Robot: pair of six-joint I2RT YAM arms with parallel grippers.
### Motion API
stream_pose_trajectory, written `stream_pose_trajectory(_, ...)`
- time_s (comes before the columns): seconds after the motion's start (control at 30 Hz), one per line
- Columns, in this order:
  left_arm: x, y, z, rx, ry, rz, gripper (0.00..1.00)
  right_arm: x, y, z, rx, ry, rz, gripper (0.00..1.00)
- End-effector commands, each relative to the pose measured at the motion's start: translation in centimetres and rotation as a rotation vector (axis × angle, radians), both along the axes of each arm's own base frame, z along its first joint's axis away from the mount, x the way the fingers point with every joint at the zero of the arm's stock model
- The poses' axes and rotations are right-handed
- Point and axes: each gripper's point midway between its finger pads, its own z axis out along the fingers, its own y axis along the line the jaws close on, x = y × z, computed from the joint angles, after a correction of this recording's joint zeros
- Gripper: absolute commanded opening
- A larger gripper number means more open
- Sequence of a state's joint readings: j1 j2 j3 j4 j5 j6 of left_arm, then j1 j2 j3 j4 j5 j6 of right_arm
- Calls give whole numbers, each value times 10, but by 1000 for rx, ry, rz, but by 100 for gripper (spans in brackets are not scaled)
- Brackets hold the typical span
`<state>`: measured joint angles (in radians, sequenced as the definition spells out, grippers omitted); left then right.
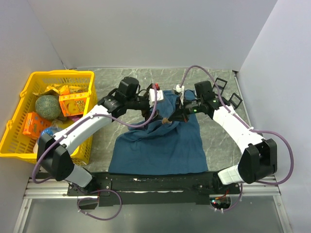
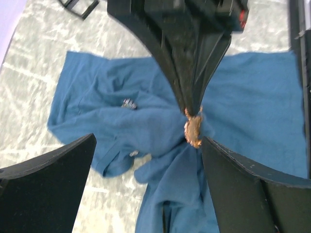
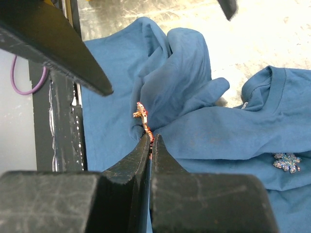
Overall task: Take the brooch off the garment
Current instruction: Remove the brooch from the clothes.
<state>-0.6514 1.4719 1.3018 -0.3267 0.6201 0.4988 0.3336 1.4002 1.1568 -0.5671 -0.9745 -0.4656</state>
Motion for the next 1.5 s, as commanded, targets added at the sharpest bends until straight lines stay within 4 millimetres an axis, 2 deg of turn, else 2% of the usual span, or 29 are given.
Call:
stream_pose_trajectory(0.0,-14,-13,13,-56,68,-95,96,-2,-2,12,48,-18,14,0)
stream_pose_trajectory(0.07,-21,-15,6,-47,83,-143,96,0,-3,11,53,-4,10,0)
stream_pose_trajectory(0.27,-23,-18,-20,-28,116,-172,96,2,-1,4,53,39,16,0)
stream_pose_trajectory(0.53,-31,-23,-26,-53,174,-199,96,4,0,-2,52,60,15,0)
stream_pose_trajectory(0.87,-36,-35,-44,-38,229,-201,99,5,-1,-3,50,50,7,0)
stream_pose_trajectory(1.3,-35,-44,-61,-8,244,-169,84,4,-2,-2,48,36,5,0)
stream_pose_trajectory(1.47,-34,-46,-63,-5,252,-165,68,4,-4,-2,49,28,0,0)
